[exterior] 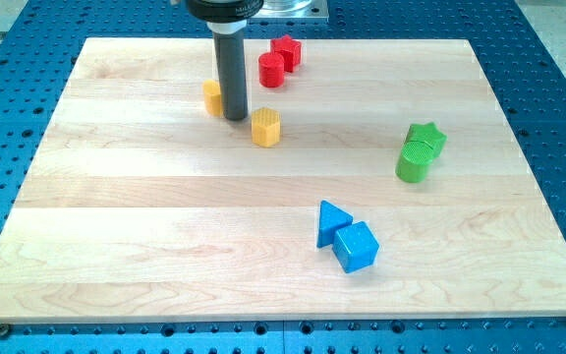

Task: Move yellow blocks towards red blocks

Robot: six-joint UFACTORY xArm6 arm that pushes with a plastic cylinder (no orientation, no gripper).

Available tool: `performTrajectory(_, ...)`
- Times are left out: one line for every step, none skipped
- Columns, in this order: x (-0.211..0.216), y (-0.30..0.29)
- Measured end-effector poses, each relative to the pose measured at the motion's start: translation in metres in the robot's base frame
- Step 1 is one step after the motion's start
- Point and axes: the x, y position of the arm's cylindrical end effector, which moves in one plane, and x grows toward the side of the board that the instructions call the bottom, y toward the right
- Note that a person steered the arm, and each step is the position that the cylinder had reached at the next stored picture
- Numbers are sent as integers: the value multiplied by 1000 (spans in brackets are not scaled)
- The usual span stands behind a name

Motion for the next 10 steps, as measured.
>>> performTrajectory(10,-45)
performTrajectory(-20,-65)
performTrajectory(-29,-28)
performTrajectory(-26,-4)
performTrajectory(-11,-11)
performTrajectory(-1,-5)
performTrajectory(-23,31)
performTrajectory(-19,56)
performTrajectory(1,-1)
performTrajectory(40,-15)
